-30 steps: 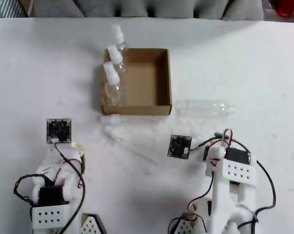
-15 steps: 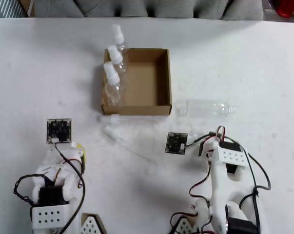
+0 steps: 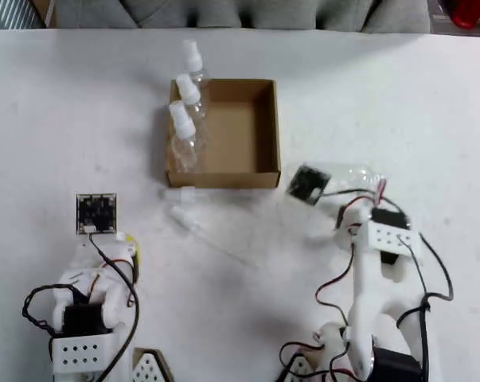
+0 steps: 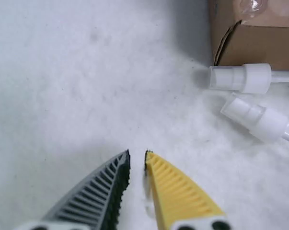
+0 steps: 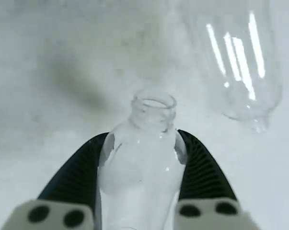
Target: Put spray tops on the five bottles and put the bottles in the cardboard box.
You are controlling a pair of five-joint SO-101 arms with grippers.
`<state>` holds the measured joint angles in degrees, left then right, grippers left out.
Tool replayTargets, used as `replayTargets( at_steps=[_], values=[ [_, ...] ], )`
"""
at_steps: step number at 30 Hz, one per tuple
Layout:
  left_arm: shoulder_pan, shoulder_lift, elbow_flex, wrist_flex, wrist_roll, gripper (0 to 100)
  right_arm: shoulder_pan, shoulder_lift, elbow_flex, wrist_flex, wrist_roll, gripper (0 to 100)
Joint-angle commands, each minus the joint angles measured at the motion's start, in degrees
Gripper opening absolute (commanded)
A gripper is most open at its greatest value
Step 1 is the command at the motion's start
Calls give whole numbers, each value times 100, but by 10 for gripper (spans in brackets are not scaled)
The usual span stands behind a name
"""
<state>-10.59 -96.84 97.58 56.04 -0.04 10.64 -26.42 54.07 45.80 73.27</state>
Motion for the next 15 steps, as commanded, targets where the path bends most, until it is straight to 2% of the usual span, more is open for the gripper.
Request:
replayTargets(
  at_steps=[1, 15],
  values=[
    [-57, 57, -18, -176, -53, 68, 593, 4, -580, 57, -88, 16],
    [-57, 57, -18, -167, -53, 65, 4022, 75, -774, -198, -114, 16]
  ],
)
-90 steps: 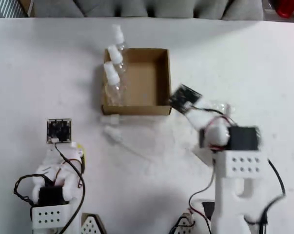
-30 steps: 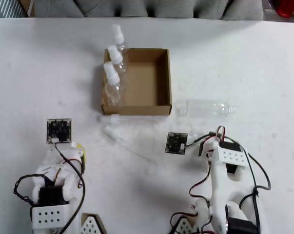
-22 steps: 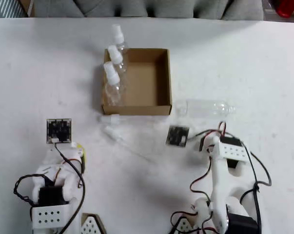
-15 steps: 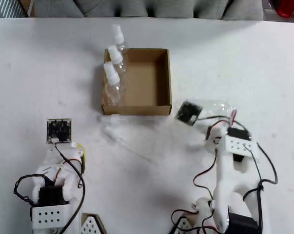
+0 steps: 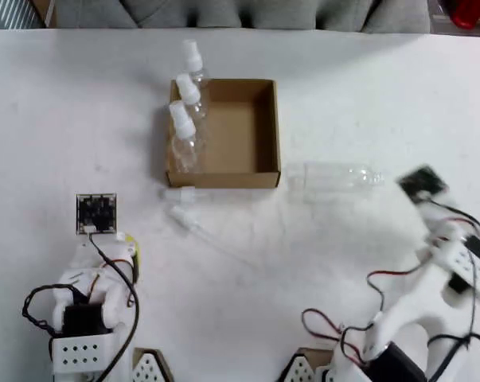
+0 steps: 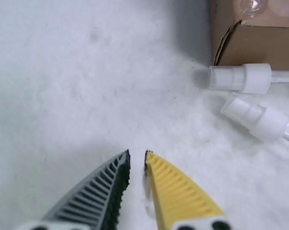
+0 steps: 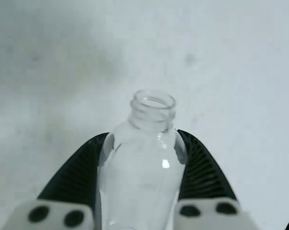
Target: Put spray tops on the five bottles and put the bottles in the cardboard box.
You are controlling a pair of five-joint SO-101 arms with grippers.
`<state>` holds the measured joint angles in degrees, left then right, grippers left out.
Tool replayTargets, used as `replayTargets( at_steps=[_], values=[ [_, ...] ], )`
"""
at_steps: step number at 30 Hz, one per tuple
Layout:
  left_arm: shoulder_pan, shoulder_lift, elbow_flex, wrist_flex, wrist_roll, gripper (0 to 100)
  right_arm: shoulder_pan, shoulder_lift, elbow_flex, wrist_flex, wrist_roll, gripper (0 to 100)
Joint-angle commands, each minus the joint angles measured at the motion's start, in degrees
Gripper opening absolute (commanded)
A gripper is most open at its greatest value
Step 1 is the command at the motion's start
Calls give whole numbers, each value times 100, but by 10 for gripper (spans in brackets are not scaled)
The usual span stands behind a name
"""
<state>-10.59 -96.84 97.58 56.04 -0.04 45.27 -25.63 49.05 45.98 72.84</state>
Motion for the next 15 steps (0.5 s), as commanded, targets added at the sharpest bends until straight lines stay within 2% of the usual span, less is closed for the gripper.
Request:
replayTargets(
  at_steps=[1, 8, 11, 13, 15],
  values=[
    [-57, 57, -18, -167, -53, 65, 708, 40, -273, -321, -70, 16],
    [-57, 57, -18, -132, -53, 65, 945, 1613, -545, -1402, -70, 20],
    [-57, 57, -18, -132, -53, 65, 936, 2316, -1046, -1499, -70, 23],
    [-57, 57, -18, -132, -53, 65, 927, 2651, -1310, -1473, -70, 53],
    [-57, 57, -18, -132, -53, 65, 936, 2844, -1495, -1323, -70, 123]
  ],
)
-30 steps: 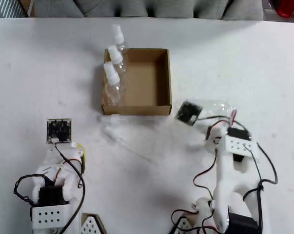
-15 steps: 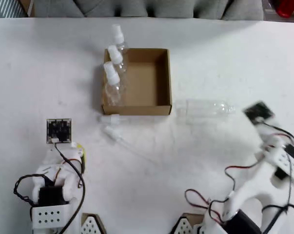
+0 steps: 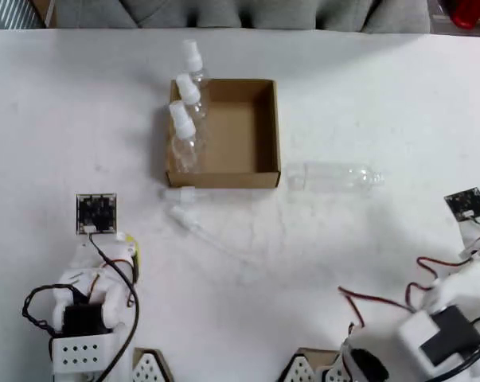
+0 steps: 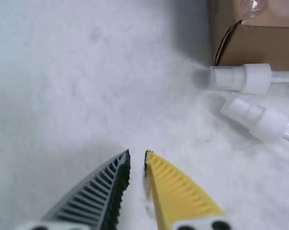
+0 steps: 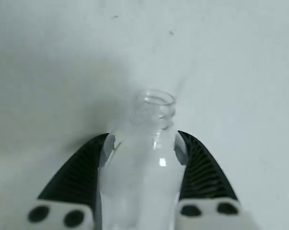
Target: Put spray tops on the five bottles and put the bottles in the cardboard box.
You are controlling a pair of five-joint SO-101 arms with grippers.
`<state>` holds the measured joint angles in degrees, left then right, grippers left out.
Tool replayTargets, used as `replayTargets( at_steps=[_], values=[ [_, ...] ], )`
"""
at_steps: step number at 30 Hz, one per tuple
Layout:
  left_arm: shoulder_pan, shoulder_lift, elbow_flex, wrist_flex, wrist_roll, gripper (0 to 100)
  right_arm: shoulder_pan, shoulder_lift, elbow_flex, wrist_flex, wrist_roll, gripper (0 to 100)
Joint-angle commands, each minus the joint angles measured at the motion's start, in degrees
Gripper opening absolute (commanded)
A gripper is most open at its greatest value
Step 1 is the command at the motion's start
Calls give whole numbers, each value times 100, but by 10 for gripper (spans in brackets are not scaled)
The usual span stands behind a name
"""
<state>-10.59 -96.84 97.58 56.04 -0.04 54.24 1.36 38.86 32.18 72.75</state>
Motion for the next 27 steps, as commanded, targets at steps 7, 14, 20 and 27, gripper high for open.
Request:
replayTargets(
  at_steps=[7, 14, 20, 27],
  values=[
    [-57, 57, -18, -132, -53, 65, -84, 277, -615, 321, -79, 227],
    [-57, 57, -18, -132, -53, 65, -145, 92, -1152, 1270, -721, 231],
    [-57, 57, -18, -132, -53, 65, -110, -66, -1916, 2431, -747, 231],
    [-57, 57, -18, -132, -53, 65, 75, -163, -2066, 2677, -255, 231]
  ],
)
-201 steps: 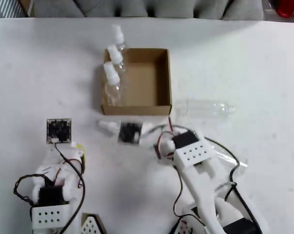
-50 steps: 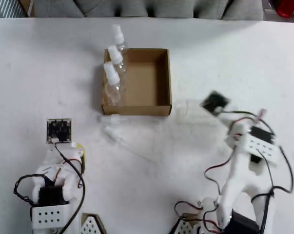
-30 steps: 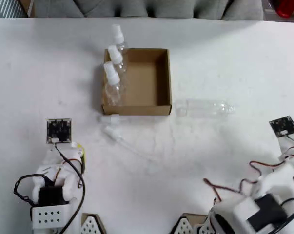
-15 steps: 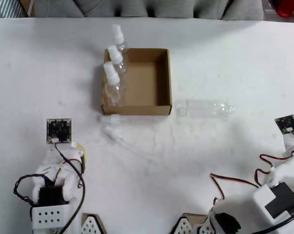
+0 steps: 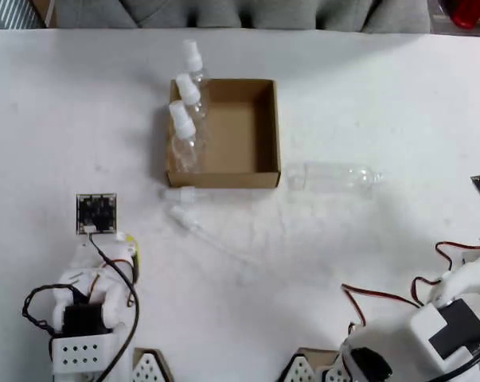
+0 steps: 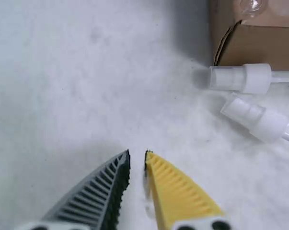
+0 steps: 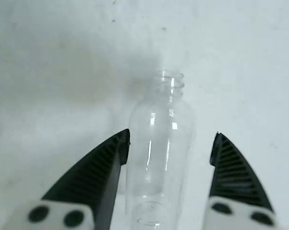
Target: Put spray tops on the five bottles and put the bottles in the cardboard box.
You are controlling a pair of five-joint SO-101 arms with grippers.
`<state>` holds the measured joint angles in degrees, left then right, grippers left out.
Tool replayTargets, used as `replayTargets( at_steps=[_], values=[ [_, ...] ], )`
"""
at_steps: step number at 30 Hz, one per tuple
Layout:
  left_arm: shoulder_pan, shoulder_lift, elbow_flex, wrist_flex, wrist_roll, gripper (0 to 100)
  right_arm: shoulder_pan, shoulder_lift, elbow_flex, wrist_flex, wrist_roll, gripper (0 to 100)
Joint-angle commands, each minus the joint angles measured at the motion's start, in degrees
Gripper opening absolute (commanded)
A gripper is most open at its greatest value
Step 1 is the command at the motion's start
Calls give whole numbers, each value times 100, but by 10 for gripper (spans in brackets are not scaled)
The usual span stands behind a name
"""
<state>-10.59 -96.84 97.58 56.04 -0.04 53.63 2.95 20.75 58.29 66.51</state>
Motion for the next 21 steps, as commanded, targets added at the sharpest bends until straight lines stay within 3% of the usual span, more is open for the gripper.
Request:
replayTargets(
  at_steps=[1, 21],
  values=[
    [-57, 57, -18, -132, -53, 65, 163, -303, -255, 75, 510, 230],
    [-75, 57, -18, -123, -53, 65, 180, -286, 88, 66, 695, 227]
  ],
)
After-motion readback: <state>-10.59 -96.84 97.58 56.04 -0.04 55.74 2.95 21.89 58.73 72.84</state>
